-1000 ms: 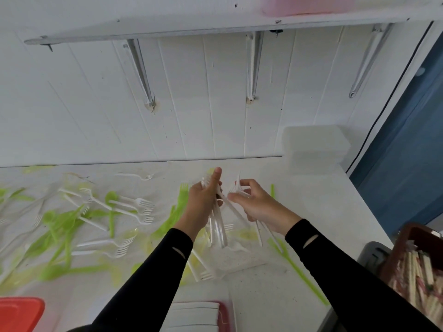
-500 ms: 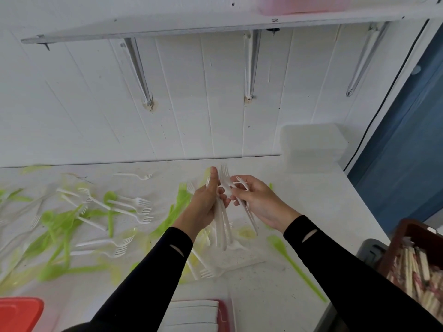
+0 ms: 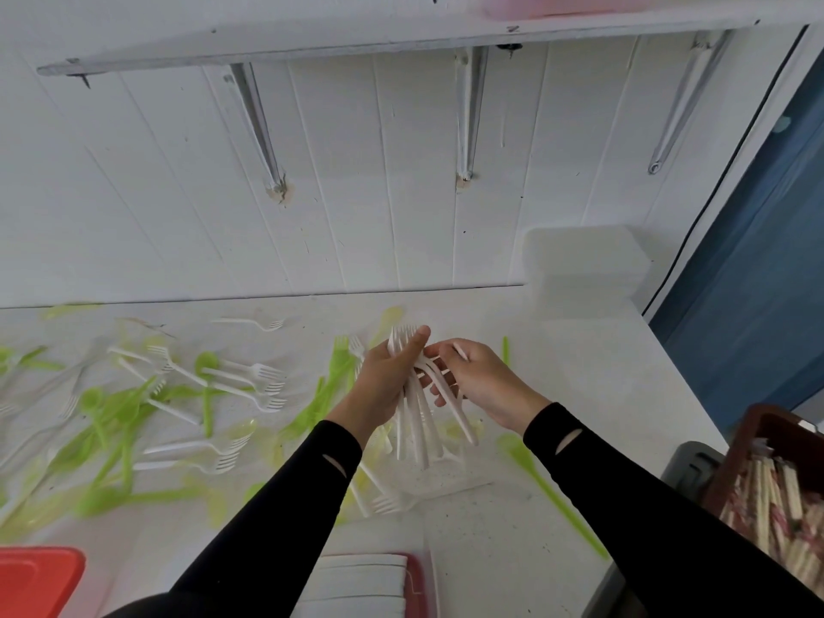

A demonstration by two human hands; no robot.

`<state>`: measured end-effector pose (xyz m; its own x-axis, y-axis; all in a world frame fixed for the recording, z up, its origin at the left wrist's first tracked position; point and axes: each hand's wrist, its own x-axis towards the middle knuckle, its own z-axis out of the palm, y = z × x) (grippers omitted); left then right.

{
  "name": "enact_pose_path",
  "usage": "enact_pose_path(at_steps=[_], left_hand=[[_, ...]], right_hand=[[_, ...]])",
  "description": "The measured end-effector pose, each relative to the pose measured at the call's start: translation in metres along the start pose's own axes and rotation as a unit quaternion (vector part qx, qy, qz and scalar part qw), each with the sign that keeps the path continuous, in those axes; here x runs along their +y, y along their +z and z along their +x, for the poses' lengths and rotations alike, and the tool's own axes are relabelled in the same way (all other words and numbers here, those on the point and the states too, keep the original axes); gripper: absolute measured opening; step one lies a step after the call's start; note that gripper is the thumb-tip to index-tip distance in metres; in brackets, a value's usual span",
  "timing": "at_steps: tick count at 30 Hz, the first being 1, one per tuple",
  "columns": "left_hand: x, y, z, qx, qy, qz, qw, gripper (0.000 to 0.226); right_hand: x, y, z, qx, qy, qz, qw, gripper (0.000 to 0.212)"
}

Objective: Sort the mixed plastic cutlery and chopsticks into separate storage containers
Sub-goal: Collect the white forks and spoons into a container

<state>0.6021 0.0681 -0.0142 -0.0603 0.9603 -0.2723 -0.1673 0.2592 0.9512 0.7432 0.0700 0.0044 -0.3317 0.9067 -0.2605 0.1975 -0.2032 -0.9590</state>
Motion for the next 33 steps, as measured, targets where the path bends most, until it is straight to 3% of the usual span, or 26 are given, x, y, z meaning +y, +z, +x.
enact_pose_path(at_steps=[2, 6, 9, 12, 14, 20, 24, 28, 33], left_hand=[[-0.001, 0.001, 0.000, 0.006, -0.022, -0.052, 0.998, 0.034], [0.000, -0.003, 0.009, 0.101, -0.018, -0.083, 0.991, 0.023], [0.004, -0.003, 0.007, 0.094, -0.021, -0.120, 0.988, 0.027], [0.007, -0.003, 0.004, 0.073, -0.026, -0.105, 0.991, 0.037], [0.007, -0.001, 0.003, 0.048, -0.026, -0.102, 0.993, 0.036], [0.001, 0.000, 0.003, 0.024, -0.014, -0.036, 0.999, 0.037], [-0.002, 0.003, 0.001, -0.004, 0.003, -0.004, 1.000, 0.035], [-0.002, 0.004, 0.001, -0.009, 0.023, -0.010, 1.000, 0.044], [-0.008, 0.002, 0.005, 0.006, 0.023, 0.014, 1.000, 0.061]], right_hand=[[-0.001, 0.000, 0.000, 0.004, 0.011, -0.016, 1.000, 0.037], [0.001, -0.009, 0.004, 0.083, -0.004, -0.117, 0.990, 0.029], [-0.001, -0.016, 0.003, 0.087, 0.027, -0.158, 0.983, 0.022], [-0.007, -0.016, 0.003, 0.062, 0.101, -0.106, 0.987, 0.036], [-0.008, -0.014, 0.004, 0.053, 0.119, -0.036, 0.991, 0.025], [-0.001, -0.015, 0.010, 0.122, 0.055, 0.058, 0.989, 0.009], [0.000, -0.019, 0.012, 0.065, 0.046, 0.168, 0.983, 0.009], [0.005, -0.016, 0.012, 0.041, 0.058, 0.184, 0.980, 0.029], [0.013, -0.003, 0.007, 0.079, -0.035, 0.054, 0.995, 0.022]])
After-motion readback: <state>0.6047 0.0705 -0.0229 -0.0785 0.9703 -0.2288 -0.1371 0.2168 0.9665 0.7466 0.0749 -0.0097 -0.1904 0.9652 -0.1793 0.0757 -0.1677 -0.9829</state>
